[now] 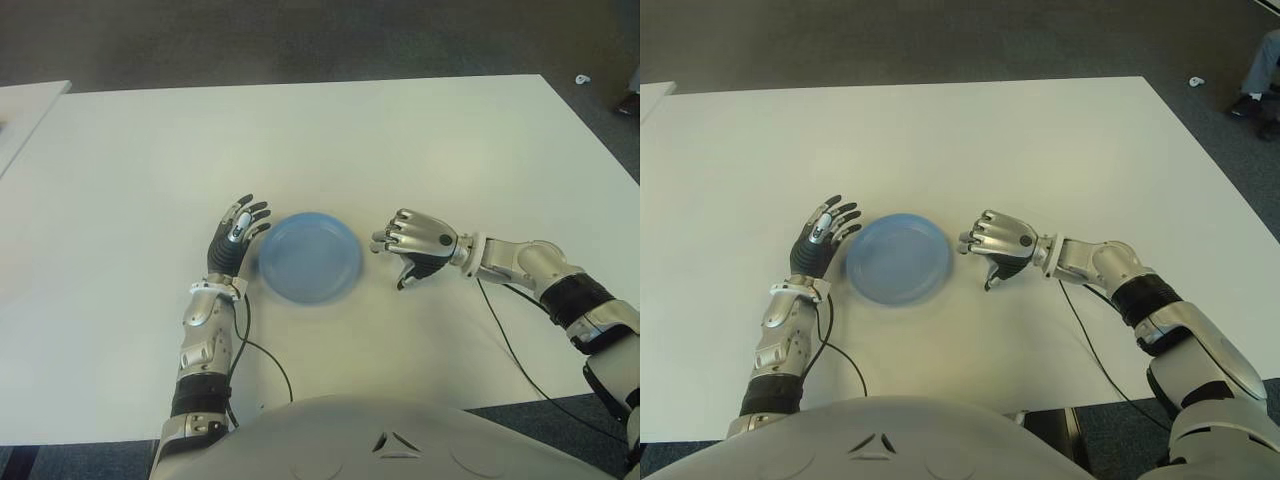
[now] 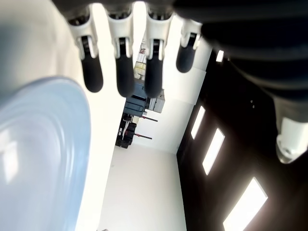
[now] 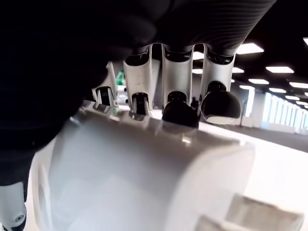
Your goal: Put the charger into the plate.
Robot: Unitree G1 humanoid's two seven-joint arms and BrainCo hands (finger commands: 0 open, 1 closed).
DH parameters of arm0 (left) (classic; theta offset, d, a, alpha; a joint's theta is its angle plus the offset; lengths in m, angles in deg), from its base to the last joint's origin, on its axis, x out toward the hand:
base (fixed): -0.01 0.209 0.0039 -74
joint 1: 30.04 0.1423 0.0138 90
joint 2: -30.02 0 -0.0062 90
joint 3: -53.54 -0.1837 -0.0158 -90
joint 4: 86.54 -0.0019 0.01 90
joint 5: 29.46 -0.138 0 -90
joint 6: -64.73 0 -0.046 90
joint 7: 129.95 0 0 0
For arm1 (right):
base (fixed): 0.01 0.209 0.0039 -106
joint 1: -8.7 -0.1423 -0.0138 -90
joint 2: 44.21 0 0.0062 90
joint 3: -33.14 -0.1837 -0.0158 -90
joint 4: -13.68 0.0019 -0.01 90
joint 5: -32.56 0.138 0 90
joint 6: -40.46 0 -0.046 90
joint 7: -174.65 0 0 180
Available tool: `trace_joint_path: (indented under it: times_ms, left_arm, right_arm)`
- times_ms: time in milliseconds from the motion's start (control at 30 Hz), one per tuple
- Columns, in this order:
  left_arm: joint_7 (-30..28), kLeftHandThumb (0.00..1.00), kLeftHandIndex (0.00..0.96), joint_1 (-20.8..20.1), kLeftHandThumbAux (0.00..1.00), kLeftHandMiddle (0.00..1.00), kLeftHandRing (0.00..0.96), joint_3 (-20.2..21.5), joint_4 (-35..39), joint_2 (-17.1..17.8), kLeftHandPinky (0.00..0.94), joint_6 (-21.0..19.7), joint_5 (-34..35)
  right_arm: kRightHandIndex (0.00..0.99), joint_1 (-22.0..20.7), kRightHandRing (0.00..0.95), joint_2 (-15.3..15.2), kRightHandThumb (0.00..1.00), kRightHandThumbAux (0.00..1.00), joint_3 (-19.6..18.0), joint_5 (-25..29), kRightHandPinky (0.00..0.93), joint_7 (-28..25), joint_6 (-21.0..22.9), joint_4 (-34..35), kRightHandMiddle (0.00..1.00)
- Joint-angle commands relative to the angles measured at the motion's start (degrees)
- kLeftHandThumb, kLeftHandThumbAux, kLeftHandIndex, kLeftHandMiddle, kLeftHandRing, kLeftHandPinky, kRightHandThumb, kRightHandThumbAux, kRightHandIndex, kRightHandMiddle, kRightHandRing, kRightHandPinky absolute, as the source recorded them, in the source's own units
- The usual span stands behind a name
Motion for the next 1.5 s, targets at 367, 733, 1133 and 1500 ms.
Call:
trace_joint_path:
  times_ms: [367,733,1133,1500]
  left_arm:
    - [0.3,0.000,0.177,0.9,0.526,0.264,0.267,0.0,2.1,0.8,0.277,-2.2,0.4]
    - [0.0,0.000,0.169,1.2,0.528,0.253,0.257,0.0,2.6,1.5,0.266,-2.7,0.4]
    - [0.4,0.000,0.169,1.1,0.542,0.258,0.263,0.2,2.9,1.4,0.279,-4.1,0.7]
    - [0.3,0.000,0.183,0.7,0.557,0.271,0.276,0.5,2.2,1.4,0.293,-4.2,0.7]
  right_arm:
    - [0.400,1.2,0.875,4.4,0.852,0.678,0.4,5.3,0.870,-6.7,2.8,-6.5,0.550]
    - [0.406,1.9,0.867,5.7,0.856,0.675,0.9,4.9,0.874,-4.5,5.5,-6.7,0.555]
    - [0.405,1.9,0.866,7.0,0.856,0.675,1.3,6.5,0.876,-4.2,5.7,-9.0,0.554]
    - [0.405,2.4,0.871,8.3,0.856,0.675,0.0,8.5,0.872,-0.7,6.5,-9.5,0.550]
